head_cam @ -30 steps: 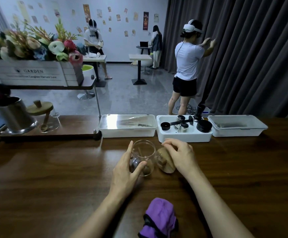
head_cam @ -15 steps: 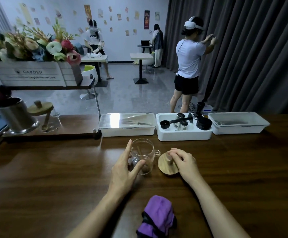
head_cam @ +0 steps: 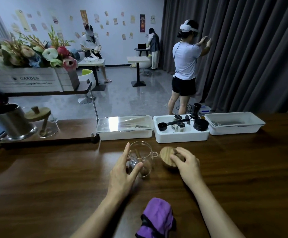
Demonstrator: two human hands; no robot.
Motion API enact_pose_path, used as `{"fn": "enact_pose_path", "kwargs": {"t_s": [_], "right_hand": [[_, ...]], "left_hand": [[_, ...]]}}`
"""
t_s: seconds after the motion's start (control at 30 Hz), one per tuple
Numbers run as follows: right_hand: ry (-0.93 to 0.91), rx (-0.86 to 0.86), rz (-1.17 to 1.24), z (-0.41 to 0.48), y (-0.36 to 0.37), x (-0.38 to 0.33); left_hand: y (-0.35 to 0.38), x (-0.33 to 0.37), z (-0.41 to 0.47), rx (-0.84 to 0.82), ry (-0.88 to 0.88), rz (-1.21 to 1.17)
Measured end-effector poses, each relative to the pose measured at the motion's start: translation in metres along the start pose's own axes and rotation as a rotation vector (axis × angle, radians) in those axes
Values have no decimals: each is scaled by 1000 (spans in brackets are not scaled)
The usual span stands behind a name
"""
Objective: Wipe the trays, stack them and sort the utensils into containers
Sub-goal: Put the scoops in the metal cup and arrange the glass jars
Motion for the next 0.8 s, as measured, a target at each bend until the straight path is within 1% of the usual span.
{"fn": "enact_pose_path", "kwargs": {"t_s": [0.07,0.17,0.27,0.4,0.5,0.67,0.8], "right_hand": [[-40,17,83,8,-4,-29],[-123,-80,174,10,15,-80],[-175,-189,107,3,47,-108],[-204,-237,-17,-5,69,-111],[-184,-209,-55,-9,70,-106],[-149,-182,-70,-12,67,-104],[-118,-146,-47,-16,69,-96]], "left_hand": [[0,0,0,-5,-2,-2],[0,0,1,-8,-3,-21],[2,-3,2,-23,-14,-102],[-5,-3,9,-2,-42,-219],[-13,7,21,5,-45,-283],[-9,23,34,-76,21,-274],[-9,21,33,-121,17,-236]]}}
Point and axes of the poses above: each hand's wrist, its own z-axis towards the middle knuckle, its own y-axis out of the palm, x = y × z, the point moved 9 cm from there along z, towards the middle knuckle, and after that the axes turned 9 degrees about x, right-handed, at the moved point
